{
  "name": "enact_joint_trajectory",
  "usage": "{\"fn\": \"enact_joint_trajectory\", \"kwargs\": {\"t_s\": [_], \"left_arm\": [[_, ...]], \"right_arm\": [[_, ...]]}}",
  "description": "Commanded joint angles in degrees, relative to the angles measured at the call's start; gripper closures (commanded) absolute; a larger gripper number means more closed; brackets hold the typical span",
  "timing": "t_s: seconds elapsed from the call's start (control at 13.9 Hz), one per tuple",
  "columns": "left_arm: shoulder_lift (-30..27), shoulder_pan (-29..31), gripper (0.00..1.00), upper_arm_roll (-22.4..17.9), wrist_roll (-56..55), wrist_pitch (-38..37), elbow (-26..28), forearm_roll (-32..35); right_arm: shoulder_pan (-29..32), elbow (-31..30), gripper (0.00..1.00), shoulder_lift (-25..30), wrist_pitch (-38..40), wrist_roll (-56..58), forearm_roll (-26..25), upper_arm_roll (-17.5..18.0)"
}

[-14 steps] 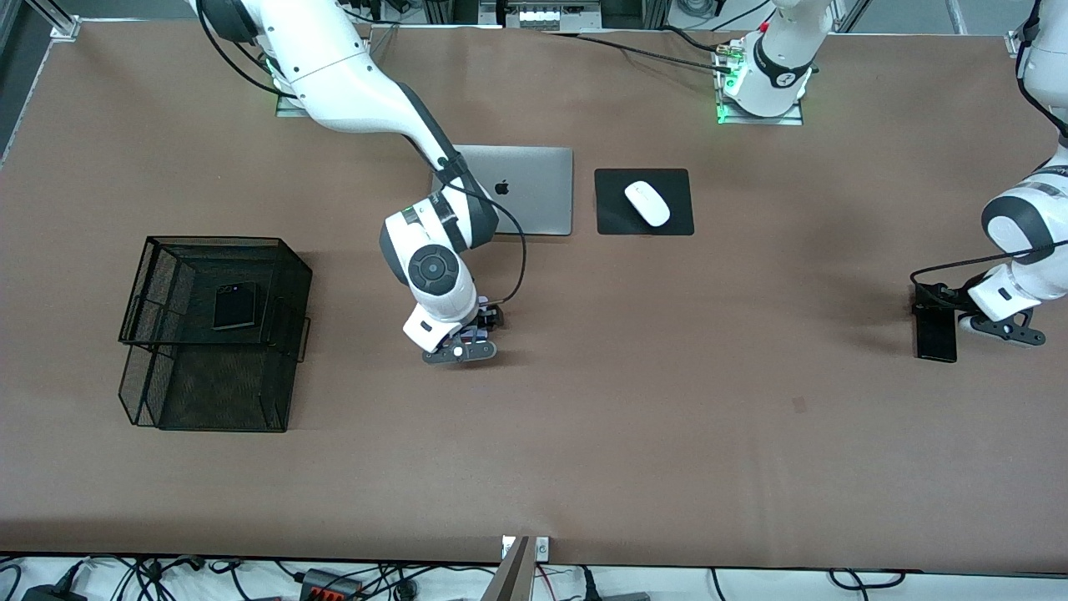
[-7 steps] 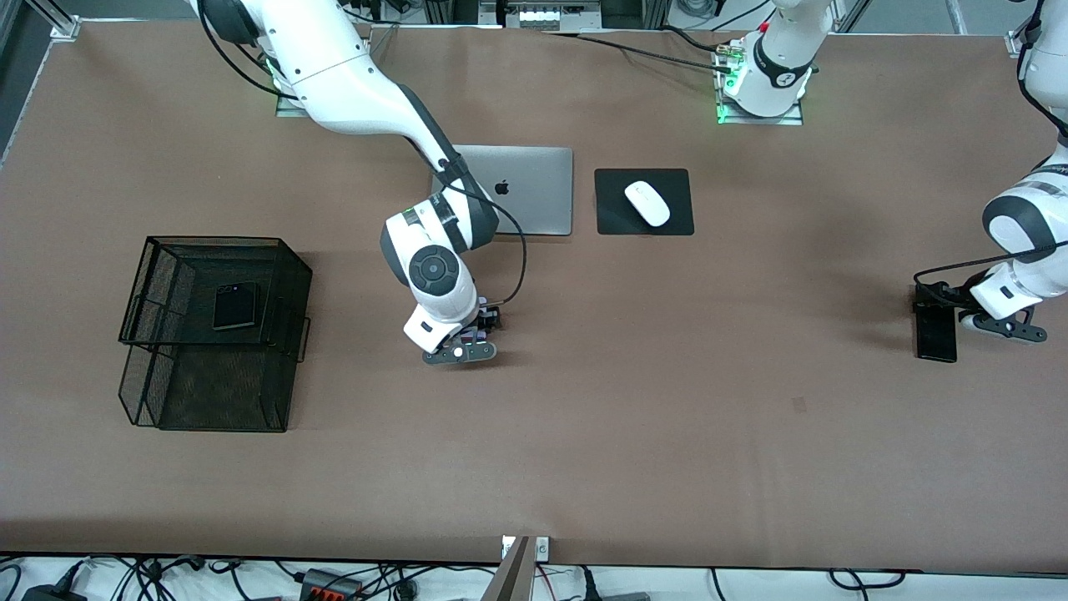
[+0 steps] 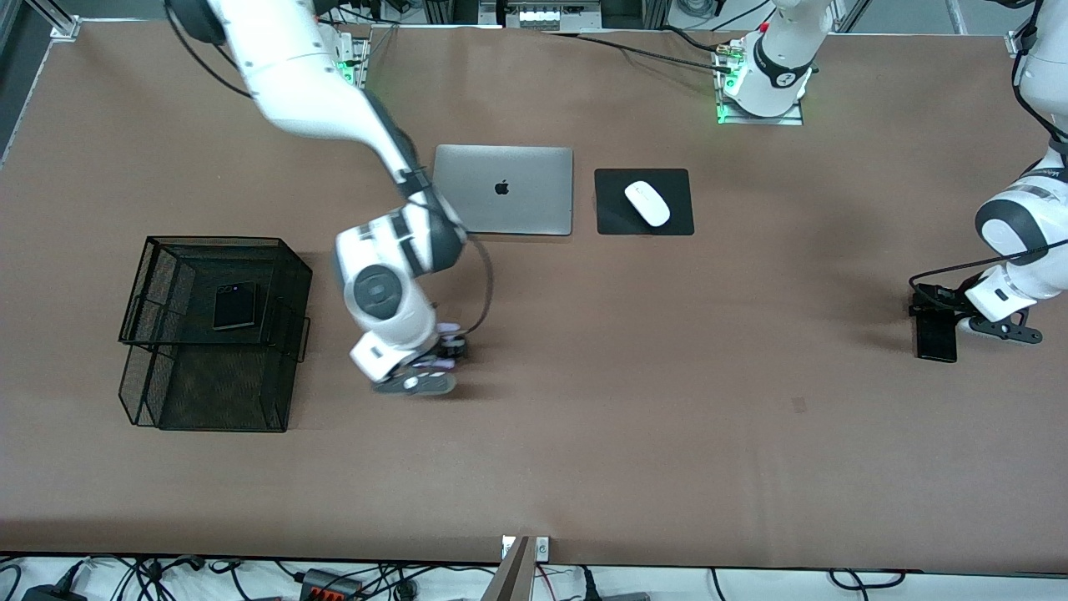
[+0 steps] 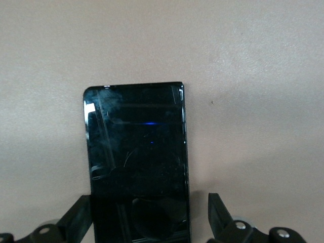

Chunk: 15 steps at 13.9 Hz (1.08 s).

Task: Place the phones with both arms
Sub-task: 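Lower the lavender flip phone into the basket with the right gripper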

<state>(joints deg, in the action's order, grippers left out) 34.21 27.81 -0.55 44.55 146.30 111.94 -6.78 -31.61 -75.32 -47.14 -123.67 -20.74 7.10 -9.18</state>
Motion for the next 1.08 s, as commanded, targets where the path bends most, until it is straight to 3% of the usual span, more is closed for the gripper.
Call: {"fn": "enact_joint_trajectory", "kwargs": {"t_s": [0.0,0.43,0.86,1.0], "left_arm": [[-0.02,-0.39,0.0,-0.15,0.09,0.74,0.29,-1.22],[0.51,-0.48,0.03,-0.15,0.18,1.79,0.12,-1.22],[0.95,-0.48,0.03,-0.15,0.71,2.5,0.21,-1.22],[0.95,-0.48,0.18,-0.15,0.71,2.5,0.21,-1.14]], "right_arm": [[4.09,3.6,0.74,1.87,5.71,3.77,0.45,-0.83],[15.68,3.6,0.74,5.91,11.77,19.92,0.37,-1.8],[23.52,2.46,0.74,4.96,10.65,33.66,0.28,-1.72],[24.4,2.11,0.74,4.25,9.07,33.66,0.1,-1.72]]}}
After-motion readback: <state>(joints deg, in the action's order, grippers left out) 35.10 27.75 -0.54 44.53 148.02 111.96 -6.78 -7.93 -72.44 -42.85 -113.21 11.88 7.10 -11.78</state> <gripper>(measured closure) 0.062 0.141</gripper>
